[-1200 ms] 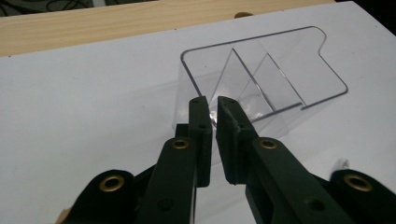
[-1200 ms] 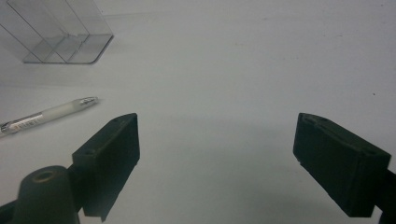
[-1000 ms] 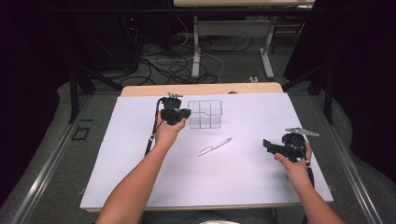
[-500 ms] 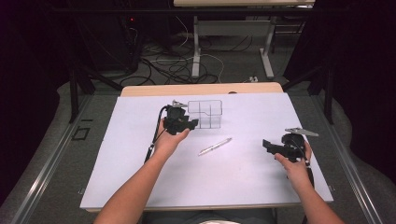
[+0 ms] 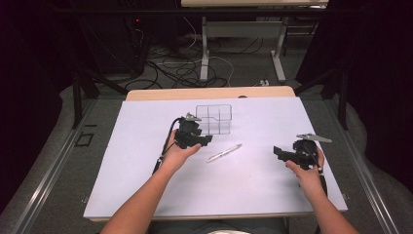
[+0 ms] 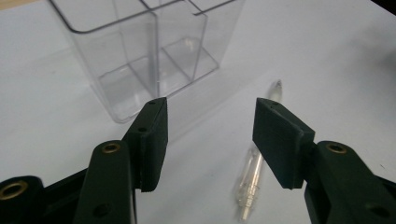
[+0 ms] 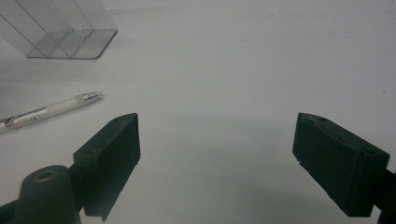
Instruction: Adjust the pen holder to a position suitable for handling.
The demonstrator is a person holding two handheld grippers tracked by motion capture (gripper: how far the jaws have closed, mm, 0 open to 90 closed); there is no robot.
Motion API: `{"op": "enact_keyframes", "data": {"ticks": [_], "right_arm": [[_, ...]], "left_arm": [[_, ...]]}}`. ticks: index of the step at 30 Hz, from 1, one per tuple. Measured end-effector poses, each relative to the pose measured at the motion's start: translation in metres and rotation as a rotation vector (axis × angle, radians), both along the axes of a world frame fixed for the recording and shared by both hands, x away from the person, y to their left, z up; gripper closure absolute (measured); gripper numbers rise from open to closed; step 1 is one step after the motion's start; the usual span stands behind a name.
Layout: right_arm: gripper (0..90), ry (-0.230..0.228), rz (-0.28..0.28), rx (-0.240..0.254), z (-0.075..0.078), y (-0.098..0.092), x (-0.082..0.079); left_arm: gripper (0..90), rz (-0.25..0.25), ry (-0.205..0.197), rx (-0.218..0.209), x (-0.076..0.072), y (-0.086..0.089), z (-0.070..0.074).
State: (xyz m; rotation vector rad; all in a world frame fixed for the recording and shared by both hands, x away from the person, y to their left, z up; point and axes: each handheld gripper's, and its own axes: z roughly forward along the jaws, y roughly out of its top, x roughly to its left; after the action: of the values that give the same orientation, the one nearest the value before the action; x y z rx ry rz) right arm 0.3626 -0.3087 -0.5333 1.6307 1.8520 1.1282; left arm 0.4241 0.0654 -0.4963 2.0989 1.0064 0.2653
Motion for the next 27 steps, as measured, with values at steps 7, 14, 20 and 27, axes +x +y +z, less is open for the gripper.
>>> {"op": "enact_keyframes", "data": {"ticks": [7, 14, 20, 27], "right_arm": [[14.8, 0.011, 0.004, 0.006, -0.001, 0.001, 0.000], [14.8, 0.013, 0.009, 0.000, -0.002, 0.000, 0.001], [14.8, 0.024, 0.018, 0.006, -0.002, 0.000, 0.001], [14.8, 0.024, 0.020, 0.003, -0.003, 0.000, 0.002]], "left_arm": [[46.8, -0.087, 0.012, 0.082, -0.002, -0.011, -0.008], [47.0, -0.154, 0.008, 0.128, -0.005, -0.020, -0.017], [41.1, -0.183, 0.018, 0.154, -0.007, -0.026, -0.025], [51.2, -0.211, 0.060, 0.185, -0.009, -0.030, -0.032]]}}
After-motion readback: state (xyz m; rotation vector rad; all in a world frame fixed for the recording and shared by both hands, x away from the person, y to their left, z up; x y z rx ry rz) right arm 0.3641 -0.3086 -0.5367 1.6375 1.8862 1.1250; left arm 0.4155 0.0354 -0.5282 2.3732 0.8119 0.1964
